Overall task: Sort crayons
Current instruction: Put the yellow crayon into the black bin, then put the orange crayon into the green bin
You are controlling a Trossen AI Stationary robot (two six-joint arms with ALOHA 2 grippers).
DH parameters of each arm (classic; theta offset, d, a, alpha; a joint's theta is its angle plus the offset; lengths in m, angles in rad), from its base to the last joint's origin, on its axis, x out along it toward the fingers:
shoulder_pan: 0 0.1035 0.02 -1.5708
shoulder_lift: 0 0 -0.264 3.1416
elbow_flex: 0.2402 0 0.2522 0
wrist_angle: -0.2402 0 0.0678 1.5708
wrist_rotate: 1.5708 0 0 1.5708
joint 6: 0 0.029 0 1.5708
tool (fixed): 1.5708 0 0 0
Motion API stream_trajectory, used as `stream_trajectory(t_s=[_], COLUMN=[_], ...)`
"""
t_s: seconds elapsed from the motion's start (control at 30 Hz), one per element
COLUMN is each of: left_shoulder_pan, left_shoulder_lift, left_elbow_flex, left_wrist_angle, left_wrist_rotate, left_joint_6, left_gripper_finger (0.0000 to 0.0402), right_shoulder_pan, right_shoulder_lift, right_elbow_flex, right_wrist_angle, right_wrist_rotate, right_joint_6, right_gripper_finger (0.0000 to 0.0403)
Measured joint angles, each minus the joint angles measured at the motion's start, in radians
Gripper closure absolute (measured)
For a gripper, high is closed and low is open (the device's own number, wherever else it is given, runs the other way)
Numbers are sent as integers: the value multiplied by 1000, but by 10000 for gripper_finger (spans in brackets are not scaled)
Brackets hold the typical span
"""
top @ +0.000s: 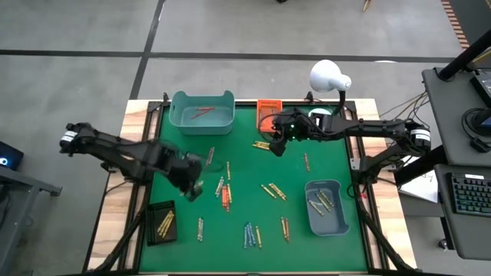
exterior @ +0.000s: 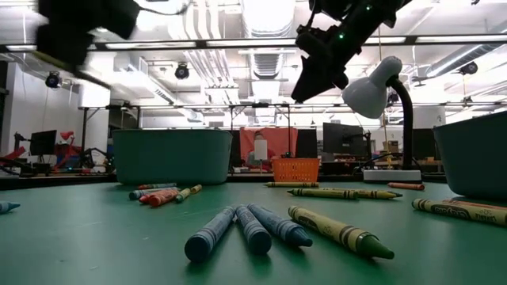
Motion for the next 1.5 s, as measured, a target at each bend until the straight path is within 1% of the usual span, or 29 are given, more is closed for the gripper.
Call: stream_trajectory(t_s=[0.13, 0.23, 0.3, 0.4, 0.53, 0.6, 0.7, 0.9, 1.1, 1.3, 1.43, 1.5], left_shoulder_pan=[-160, -286, -362, -444, -517, -541, -553, -552, -552, -555, -555, -555], left_shoulder_lift=[9, 32, 48, 86, 164, 204, 265, 378, 467, 504, 505, 505], left_elbow_flex=[-1, -3, -3, -3, -5, -5, -6, -6, -6, -6, 9, 31], left_wrist_angle=[-81, -127, -129, -130, -199, -209, -206, -201, -207, -207, -209, -211], left_wrist_rotate=[96, 133, 136, 135, 119, 114, 111, 112, 112, 112, 104, 80], left_joint_6=[-206, -401, -525, -706, -904, -967, -987, -972, -944, -925, -923, -906], left_gripper_finger=[401, 401, 401, 401, 401, 402, 402, 399, 369, 340, 332, 331], right_shoulder_pan=[21, 40, 52, 70, 99, 111, 127, 168, 204, 235, 251, 256], right_shoulder_lift=[0, 0, 0, 0, 0, 0, 0, 0, 0, 0, 0, 0], right_elbow_flex=[0, 0, 0, 0, 0, 0, 0, 0, 0, -4, -11, -16], right_wrist_angle=[0, 0, 0, 0, 0, 1, 8, 11, 16, 21, 23, 23], right_wrist_rotate=[0, 0, 0, 0, 0, 0, 0, 1, 2, 2, 2, 2], right_joint_6=[0, 0, 0, 0, 0, 0, 5, 12, 4, 3, 12, 32], right_gripper_finger=[278, 278, 278, 278, 278, 278, 278, 278, 278, 278, 278, 278])
